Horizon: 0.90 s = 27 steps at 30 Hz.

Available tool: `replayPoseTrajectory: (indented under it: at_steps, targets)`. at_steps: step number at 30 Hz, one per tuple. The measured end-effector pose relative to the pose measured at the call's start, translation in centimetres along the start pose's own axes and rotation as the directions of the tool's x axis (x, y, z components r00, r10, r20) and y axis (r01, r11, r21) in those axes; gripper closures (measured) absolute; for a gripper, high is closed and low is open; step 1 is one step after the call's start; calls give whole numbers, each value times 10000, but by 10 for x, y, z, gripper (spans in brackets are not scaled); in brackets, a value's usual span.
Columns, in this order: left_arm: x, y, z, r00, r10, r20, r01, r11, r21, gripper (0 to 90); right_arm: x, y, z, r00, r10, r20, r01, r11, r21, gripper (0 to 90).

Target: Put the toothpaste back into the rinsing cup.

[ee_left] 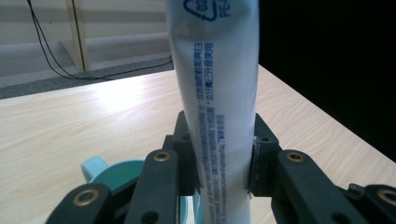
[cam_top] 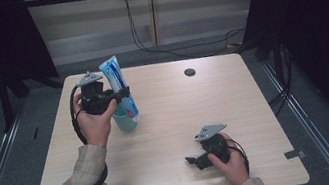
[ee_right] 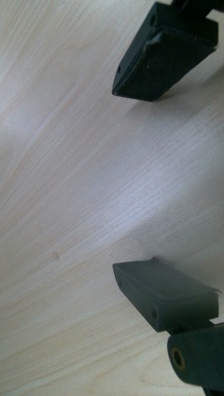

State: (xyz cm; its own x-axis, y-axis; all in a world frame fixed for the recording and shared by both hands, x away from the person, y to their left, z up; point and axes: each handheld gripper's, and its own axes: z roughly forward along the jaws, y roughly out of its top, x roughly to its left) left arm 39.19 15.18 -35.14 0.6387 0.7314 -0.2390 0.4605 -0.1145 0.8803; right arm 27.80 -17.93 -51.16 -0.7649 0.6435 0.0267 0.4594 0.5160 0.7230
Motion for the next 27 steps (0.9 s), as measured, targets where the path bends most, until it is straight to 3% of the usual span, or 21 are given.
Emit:
replayPoseTrajectory:
  at_steps: [27]
  targets:
    - [8, 26, -7, 9987, 140, -484, -148, 9997, -174, 704, 0, 0, 0, 10000, 0, 3, 0, 10000, -26, 124]
